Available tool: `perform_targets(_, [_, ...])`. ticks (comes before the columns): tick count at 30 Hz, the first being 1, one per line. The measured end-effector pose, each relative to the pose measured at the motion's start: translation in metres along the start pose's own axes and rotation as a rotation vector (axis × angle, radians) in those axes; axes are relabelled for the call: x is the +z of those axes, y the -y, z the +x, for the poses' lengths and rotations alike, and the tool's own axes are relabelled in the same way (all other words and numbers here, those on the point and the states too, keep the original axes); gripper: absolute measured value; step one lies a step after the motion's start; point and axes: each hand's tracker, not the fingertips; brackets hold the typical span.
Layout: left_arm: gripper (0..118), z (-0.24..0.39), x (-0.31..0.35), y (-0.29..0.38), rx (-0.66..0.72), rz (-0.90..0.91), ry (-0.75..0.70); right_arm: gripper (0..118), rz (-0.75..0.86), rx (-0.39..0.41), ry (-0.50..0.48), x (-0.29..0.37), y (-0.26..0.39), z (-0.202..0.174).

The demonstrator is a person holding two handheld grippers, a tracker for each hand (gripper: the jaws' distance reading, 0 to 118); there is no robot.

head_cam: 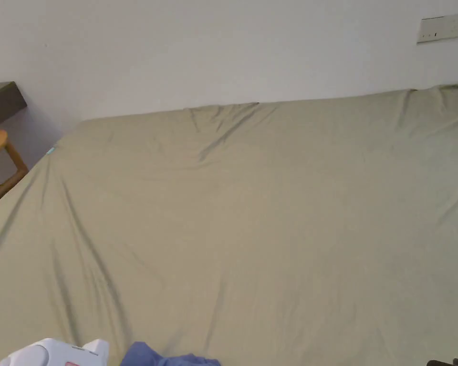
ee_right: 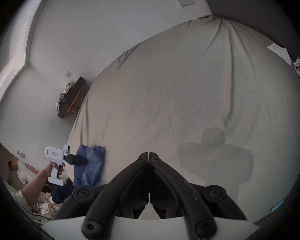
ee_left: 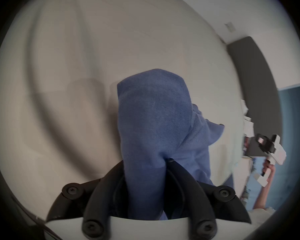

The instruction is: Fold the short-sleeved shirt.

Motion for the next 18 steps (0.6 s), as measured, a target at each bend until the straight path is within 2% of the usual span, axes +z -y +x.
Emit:
perform_targets(6, [20, -0.093, 0.066, -0.020, 0.117, 0.047, -0.276, 0, -0.027, 0.030, 0.025, -0.013, 0.001, -0.022])
perform_targets(9, [20, -0.108, 0.082, -0.017, 0.115, 0.048, -0.436, 0, -0.037, 0.037, 0.033, -0.017, -0.002, -0.027])
perform_targets(10, [20, -0.115, 0.083, -0.015, 0.140, 0.056, -0.460, 0, -0.039, 0.040, 0.038, -0.018, -0.002, -0.029])
perform_targets(13, [20, -0.126, 0.077, -0.005, 0.241, 0.057, -0.357, 0, -0.041, 0.048, 0.049, -0.018, -0.002, -0.033])
perform_targets(14, [23, -0.126, 0.075, -0.002, 0.265, 0.079, -0.364, 0, -0.041, 0.048, 0.049, -0.018, -0.002, -0.034])
perform_targets(15, [40, -0.126, 0.073, 0.001, 0.250, 0.084, -0.378, 0, -0.040, 0.049, 0.049, -0.017, -0.002, -0.035])
perform_targets(18, [118, -0.123, 0.074, 0.013, 0.209, 0.084, -0.597, 0, -0.035, 0.063, 0.056, -0.012, -0.004, -0.032])
